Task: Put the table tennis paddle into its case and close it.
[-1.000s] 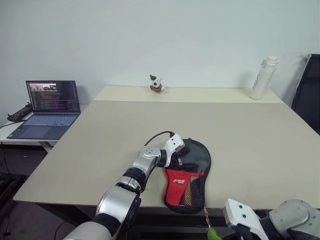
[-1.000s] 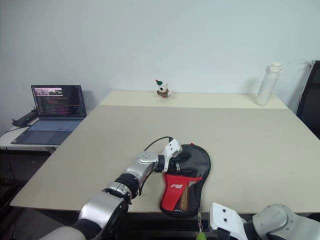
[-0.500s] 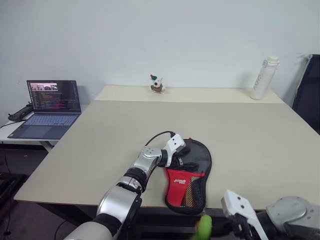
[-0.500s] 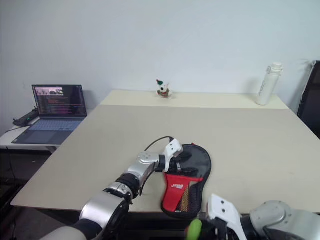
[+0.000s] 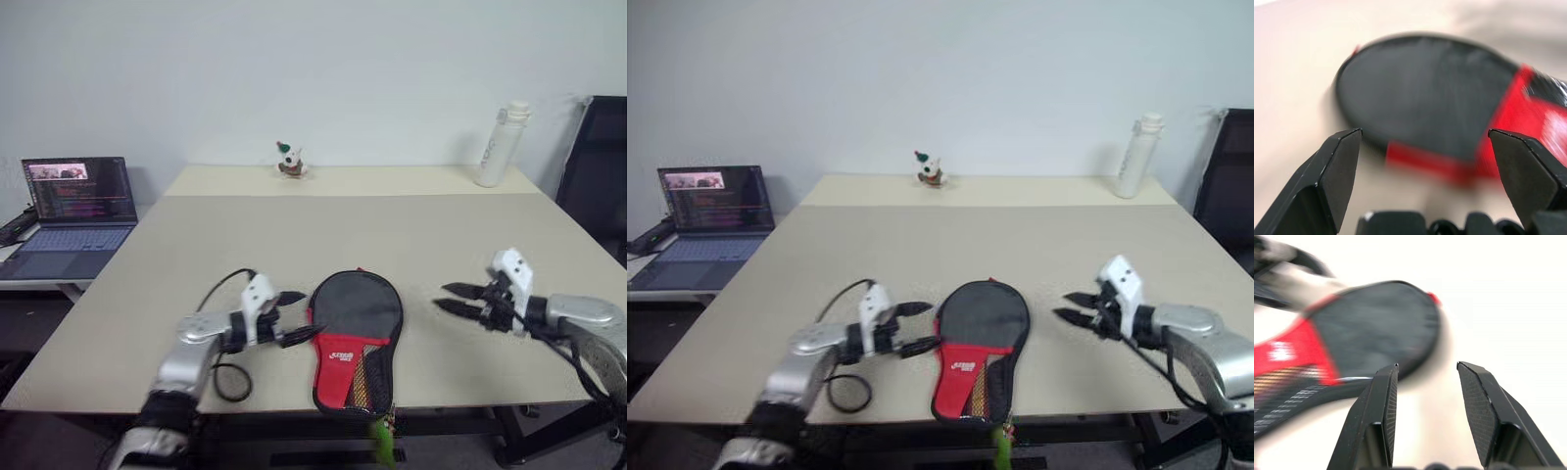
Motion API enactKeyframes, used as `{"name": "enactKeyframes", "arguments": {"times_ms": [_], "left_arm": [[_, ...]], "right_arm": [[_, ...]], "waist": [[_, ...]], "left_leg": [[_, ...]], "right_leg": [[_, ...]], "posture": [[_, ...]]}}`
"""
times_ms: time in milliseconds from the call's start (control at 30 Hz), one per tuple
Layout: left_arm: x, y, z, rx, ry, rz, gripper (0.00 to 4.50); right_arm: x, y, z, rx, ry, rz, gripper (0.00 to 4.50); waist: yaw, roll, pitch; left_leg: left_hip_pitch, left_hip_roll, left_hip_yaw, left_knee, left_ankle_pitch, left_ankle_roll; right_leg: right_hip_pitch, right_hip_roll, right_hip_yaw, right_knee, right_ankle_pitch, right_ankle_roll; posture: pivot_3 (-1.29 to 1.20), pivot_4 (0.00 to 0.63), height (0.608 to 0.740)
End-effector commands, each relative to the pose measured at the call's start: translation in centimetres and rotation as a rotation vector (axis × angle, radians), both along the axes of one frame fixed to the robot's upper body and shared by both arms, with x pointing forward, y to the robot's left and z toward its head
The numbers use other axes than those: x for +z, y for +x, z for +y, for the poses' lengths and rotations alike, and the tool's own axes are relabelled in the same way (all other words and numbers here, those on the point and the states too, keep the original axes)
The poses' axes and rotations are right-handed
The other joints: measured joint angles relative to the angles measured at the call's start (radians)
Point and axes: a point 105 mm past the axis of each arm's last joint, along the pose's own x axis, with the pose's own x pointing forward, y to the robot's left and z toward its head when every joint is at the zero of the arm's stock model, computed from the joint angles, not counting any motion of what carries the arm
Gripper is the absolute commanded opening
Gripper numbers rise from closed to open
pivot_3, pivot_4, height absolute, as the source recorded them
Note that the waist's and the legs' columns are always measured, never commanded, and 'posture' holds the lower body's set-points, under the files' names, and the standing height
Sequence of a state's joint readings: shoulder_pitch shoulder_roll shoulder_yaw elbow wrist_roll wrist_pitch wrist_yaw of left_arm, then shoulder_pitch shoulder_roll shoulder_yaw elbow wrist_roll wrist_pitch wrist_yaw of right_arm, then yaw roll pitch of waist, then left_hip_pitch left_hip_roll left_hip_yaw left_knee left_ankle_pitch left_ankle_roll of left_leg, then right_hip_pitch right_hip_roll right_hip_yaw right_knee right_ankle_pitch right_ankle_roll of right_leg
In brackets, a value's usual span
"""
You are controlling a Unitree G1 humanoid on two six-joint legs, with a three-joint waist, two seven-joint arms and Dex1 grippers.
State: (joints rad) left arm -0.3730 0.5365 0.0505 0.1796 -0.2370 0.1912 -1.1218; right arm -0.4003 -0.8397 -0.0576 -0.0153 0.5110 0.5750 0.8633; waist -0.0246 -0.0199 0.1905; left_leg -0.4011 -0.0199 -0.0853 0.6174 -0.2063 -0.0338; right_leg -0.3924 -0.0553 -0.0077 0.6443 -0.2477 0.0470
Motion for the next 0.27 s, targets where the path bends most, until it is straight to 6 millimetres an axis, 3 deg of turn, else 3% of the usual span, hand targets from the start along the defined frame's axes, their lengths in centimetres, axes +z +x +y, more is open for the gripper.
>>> {"name": "enactKeyframes", "arguments": {"times_ms": [33, 267], "left_arm": [[2.3, -1.1, 0.5, -0.005, -0.01, -0.053, 4.5], [1.5, -0.9, -0.7, 0.045, -0.036, -0.058, 4.5]], "right_arm": [[1.8, 1.2, -1.1, 0.013, 0.015, -0.067, 2.09], [1.6, 1.5, -0.2, 0.092, -0.022, -0.046, 2.09]], "waist": [[0.008, 0.001, 0.001], [0.018, 0.002, 0.001]], "left_leg": [[0.0, 0.0, 0.0, 0.0, 0.0, 0.0], [0.0, 0.0, 0.001, 0.002, 0.0, 0.0]], "right_leg": [[0.001, -0.001, 0.0, 0.0, 0.0, 0.0], [0.002, -0.002, 0.0, -0.001, 0.0, 0.0]], "posture": [[0.0, 0.15, 0.74], [0.0, 0.15, 0.74]]}}
